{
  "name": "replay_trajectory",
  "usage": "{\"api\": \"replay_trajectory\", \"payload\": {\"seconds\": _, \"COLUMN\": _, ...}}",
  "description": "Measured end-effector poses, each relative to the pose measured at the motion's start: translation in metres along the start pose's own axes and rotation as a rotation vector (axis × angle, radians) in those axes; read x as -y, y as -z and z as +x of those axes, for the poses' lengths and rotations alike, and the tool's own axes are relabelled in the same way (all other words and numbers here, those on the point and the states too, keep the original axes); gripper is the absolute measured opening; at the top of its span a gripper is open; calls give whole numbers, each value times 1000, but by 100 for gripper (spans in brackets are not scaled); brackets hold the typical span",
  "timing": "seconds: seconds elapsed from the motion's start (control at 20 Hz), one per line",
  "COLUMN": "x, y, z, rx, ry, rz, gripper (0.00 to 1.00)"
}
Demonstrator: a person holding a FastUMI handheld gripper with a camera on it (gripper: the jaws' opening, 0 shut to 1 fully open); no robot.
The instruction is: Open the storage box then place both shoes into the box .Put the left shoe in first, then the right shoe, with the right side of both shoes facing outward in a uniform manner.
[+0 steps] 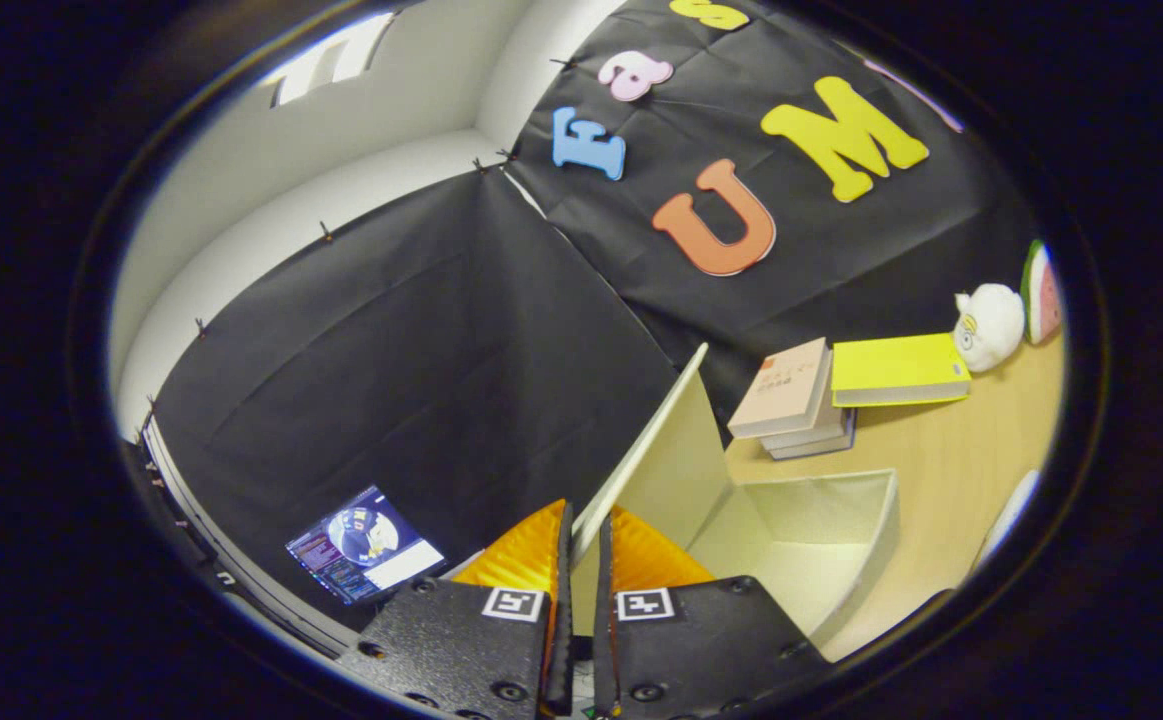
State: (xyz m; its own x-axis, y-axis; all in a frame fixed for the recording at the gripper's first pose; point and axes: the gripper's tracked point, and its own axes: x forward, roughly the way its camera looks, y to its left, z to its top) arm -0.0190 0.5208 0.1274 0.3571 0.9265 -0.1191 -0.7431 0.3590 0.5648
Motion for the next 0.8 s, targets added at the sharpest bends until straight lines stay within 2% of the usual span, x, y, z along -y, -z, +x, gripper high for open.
{"api": "replay_trajectory", "payload": {"seconds": 0.2, "x": -18, "y": 0, "z": 41, "rx": -20, "ry": -6, "rz": -38, "gripper": 20}}
{"api": "replay_trajectory", "payload": {"seconds": 0.25, "x": -22, "y": 4, "z": 52, "rx": -41, "ry": 1, "rz": -67, "gripper": 26}}
{"api": "replay_trajectory", "payload": {"seconds": 0.3, "x": -28, "y": 13, "z": 65, "rx": -61, "ry": -3, "rz": -93, "gripper": 28}}
{"api": "replay_trajectory", "payload": {"seconds": 0.4, "x": -34, "y": 19, "z": 83, "rx": -58, "ry": 34, "rz": -202, "gripper": 51}}
{"api": "replay_trajectory", "payload": {"seconds": 0.6, "x": -32, "y": 4, "z": 77, "rx": 50, "ry": 111, "rz": -362, "gripper": 98}}
{"api": "replay_trajectory", "payload": {"seconds": 0.8, "x": -19, "y": -9, "z": 59, "rx": 128, "ry": 189, "rz": -437, "gripper": 100}}
